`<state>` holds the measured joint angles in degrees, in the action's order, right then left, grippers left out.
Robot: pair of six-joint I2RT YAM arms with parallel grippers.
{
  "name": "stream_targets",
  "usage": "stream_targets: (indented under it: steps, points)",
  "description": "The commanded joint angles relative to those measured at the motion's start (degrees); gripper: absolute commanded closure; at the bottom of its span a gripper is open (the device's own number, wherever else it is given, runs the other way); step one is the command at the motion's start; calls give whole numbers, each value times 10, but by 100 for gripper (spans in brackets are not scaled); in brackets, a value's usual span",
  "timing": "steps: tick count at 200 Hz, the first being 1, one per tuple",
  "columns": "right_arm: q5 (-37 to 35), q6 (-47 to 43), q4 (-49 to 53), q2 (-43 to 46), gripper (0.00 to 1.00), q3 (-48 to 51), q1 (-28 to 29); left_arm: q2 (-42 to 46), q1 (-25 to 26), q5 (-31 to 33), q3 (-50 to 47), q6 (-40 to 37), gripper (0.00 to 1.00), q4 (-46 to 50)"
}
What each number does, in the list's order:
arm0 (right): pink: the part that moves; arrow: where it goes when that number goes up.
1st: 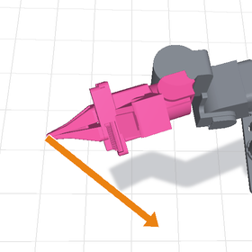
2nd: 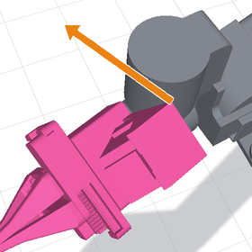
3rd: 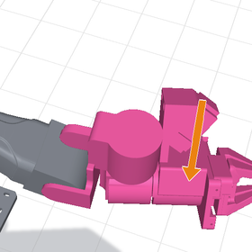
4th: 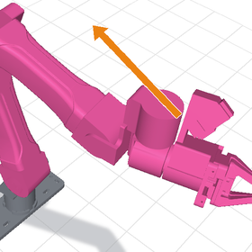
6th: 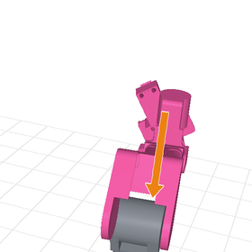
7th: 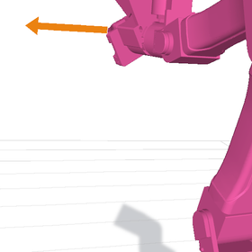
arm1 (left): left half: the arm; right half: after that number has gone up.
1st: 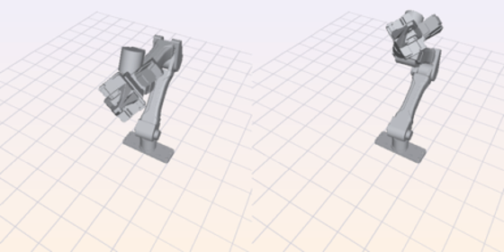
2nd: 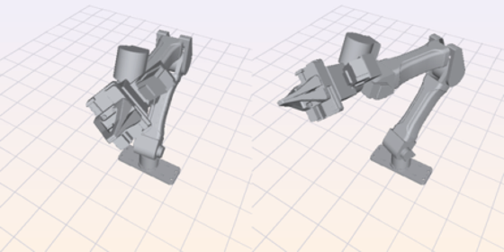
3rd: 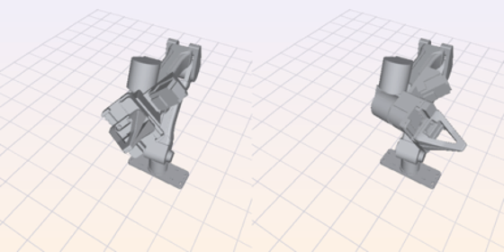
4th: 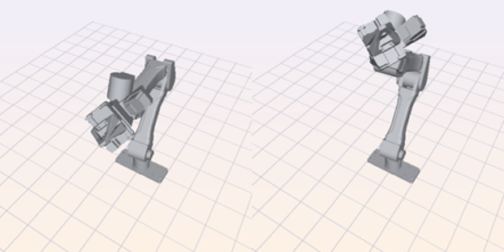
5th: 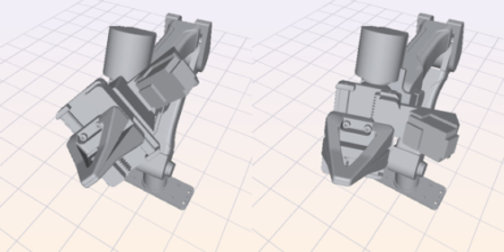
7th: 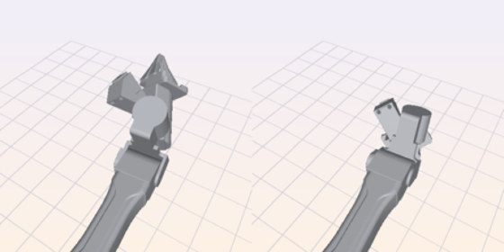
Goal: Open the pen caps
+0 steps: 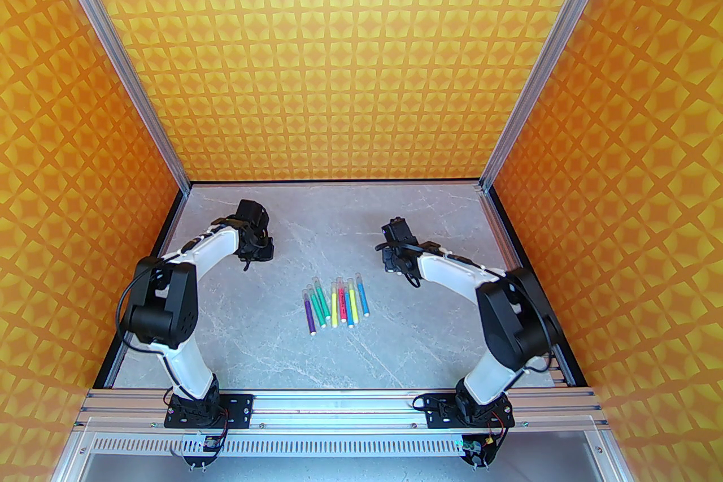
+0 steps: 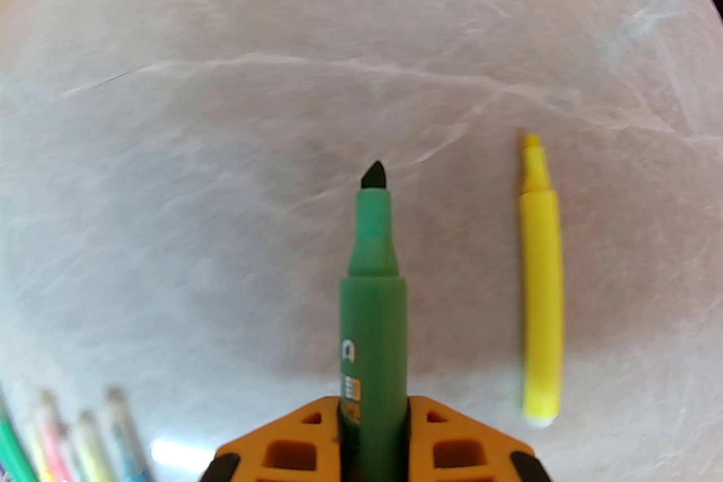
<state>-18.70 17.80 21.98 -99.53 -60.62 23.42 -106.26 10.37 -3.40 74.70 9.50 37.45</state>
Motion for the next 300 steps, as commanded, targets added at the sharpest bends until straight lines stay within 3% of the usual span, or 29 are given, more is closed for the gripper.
stream_targets:
  steps: [1,51,154,203,274,300]
  points:
    - [-57,3,32,-20,100,-25,-3,-26,-7,9,25,-18,100,16]
    - [-53,6,57,-64,98,-61,-8,-55,-15,9,37,-19,100,27]
    - [-89,35,81,-125,92,-97,-18,-68,-29,9,37,-26,90,32]
    - [-100,42,91,-132,81,-104,-19,-75,-30,9,44,-31,85,36]
    - [-99,43,104,-137,79,-114,-19,-79,-30,9,48,-34,77,41]
    - [-99,43,110,-136,74,-118,-19,-75,-30,9,48,-35,75,43]
